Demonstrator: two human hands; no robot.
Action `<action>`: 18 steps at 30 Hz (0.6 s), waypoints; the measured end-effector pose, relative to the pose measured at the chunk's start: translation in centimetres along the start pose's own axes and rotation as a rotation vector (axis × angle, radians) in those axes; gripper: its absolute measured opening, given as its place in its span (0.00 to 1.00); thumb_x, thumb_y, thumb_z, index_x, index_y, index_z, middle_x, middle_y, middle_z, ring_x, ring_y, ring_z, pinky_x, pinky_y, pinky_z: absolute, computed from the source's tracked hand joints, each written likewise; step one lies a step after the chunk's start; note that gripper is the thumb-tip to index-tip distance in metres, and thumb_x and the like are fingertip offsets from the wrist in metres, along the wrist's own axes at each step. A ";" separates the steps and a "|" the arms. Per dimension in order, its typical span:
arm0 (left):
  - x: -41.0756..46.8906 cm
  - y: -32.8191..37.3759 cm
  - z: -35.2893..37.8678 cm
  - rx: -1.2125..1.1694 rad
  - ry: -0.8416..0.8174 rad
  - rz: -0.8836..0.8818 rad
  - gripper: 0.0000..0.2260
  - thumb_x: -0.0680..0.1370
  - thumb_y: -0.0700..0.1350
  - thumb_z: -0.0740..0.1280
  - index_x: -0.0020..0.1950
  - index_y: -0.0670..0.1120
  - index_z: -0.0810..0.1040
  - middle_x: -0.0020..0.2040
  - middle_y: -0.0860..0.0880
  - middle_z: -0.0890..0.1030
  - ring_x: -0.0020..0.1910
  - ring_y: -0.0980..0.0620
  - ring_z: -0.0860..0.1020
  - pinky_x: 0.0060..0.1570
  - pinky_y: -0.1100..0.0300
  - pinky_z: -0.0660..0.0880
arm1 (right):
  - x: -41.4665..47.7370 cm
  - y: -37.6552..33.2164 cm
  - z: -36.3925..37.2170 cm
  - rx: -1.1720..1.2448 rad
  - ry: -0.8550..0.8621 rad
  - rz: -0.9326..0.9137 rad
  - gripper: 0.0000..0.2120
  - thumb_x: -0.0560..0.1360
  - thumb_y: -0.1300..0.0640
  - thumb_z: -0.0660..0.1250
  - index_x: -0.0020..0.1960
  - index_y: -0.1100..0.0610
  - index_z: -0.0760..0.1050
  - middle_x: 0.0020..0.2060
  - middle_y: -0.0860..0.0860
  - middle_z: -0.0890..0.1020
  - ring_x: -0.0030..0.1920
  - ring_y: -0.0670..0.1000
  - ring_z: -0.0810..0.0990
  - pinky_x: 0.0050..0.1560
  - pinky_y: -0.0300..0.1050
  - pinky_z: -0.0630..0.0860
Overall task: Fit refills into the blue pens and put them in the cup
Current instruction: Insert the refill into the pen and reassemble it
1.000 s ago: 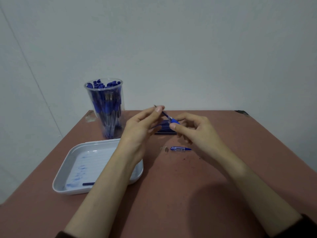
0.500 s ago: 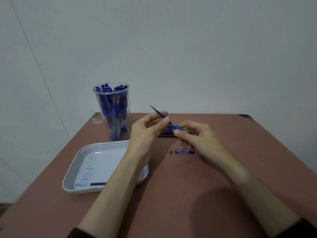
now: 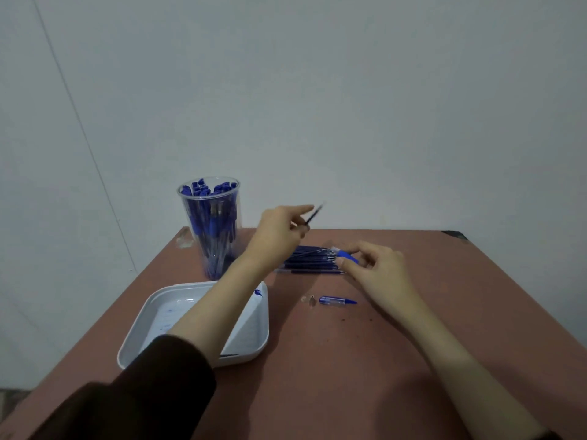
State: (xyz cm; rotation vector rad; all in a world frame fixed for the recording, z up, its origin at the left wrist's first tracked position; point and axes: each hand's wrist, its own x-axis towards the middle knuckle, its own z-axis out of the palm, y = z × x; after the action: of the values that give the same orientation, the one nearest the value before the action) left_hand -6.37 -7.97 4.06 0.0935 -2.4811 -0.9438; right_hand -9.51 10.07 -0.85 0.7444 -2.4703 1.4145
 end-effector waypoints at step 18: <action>0.3 -0.7 2.3 0.485 -0.259 0.042 0.12 0.74 0.37 0.66 0.55 0.46 0.82 0.50 0.46 0.83 0.49 0.46 0.79 0.40 0.58 0.71 | -0.3 -1.0 0.1 -0.074 -0.038 0.001 0.03 0.72 0.46 0.69 0.39 0.42 0.77 0.29 0.50 0.76 0.34 0.52 0.76 0.40 0.55 0.78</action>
State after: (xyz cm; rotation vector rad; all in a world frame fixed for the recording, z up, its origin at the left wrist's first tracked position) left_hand -7.75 -7.18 2.29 0.0810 -2.8916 -0.3353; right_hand -8.70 9.64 -0.32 0.7611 -2.5364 1.3131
